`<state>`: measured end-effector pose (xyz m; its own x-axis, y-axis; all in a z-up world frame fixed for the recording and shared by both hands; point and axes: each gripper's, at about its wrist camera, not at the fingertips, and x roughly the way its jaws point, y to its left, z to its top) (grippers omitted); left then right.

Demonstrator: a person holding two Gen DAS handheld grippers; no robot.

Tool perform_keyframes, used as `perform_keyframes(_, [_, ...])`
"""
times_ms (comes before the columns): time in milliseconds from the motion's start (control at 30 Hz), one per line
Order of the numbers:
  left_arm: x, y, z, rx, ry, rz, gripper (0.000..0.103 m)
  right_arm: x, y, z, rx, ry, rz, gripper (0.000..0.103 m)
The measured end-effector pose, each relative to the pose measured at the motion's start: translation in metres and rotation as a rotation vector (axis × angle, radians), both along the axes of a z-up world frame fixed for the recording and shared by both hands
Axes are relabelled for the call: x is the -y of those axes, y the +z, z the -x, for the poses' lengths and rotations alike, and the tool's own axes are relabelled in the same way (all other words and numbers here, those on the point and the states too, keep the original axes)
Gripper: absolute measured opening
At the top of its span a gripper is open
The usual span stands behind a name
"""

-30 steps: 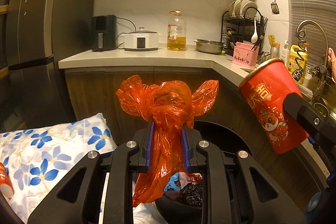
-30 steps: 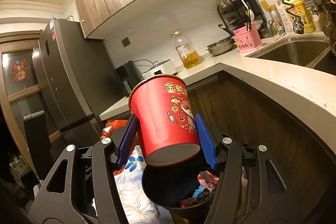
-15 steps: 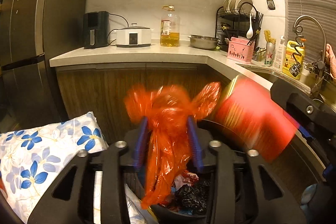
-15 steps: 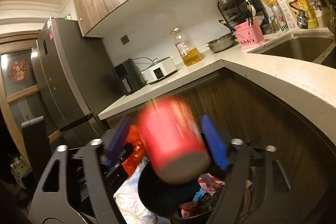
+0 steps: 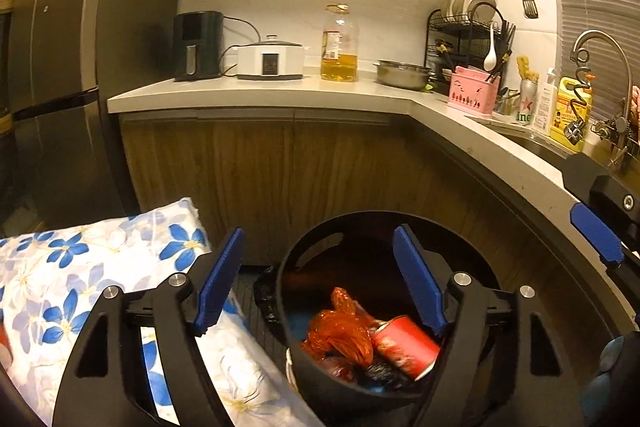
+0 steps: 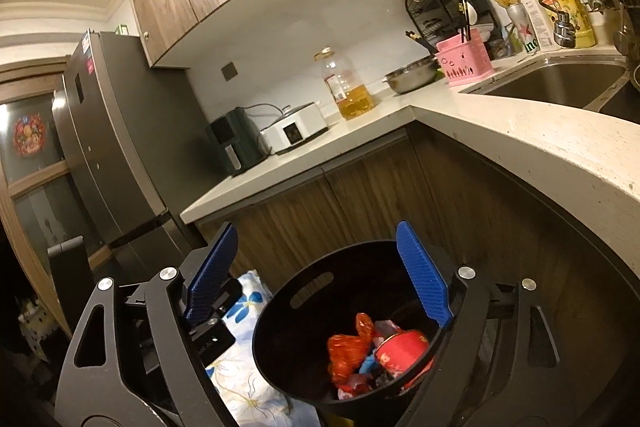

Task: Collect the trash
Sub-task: 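Open both tools to drop the bag and cup into the bin, then move both tools back over the table toward the black bag and small red cup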

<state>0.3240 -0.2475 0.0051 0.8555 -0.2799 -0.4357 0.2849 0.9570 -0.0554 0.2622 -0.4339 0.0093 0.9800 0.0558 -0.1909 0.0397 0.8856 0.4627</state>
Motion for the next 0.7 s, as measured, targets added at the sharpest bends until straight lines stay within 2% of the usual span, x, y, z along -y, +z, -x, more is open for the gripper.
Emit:
perform_keyframes(200, [-0.024,-0.001,0.013,-0.024,0.087,-0.004,0.087,-0.013,-0.002,0.01,-0.019,0.018,0.032,0.086])
perform_keyframes(433, [-0.056,-0.001,0.035,-0.053,0.174,-0.018,0.092,-0.033,-0.001,0.03,-0.029,0.021,0.072,0.087])
perform_keyframes(700, [-0.089,0.002,0.074,-0.033,0.229,-0.028,0.094,-0.061,-0.004,0.059,-0.029,0.027,0.102,0.087])
